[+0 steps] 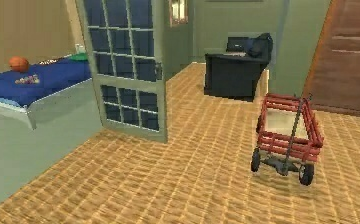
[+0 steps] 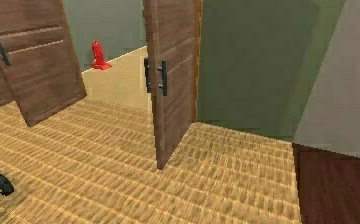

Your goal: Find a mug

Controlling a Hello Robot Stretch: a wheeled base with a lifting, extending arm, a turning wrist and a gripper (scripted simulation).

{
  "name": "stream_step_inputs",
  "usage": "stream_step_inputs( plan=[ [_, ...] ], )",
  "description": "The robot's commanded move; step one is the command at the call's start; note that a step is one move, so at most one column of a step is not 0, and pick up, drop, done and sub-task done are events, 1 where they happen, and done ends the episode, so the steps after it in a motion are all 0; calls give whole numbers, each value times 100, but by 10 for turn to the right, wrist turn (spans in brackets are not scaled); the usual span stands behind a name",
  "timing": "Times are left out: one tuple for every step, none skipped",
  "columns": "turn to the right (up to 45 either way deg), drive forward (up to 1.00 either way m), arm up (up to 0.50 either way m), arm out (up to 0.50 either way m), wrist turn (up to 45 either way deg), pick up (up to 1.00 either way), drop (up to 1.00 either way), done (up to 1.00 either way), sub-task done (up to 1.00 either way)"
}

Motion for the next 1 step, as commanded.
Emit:
stream_step_inputs(
  plan=[
    [90, 0, 0, 0, 0, 0, 0, 0, 0]
  ],
)
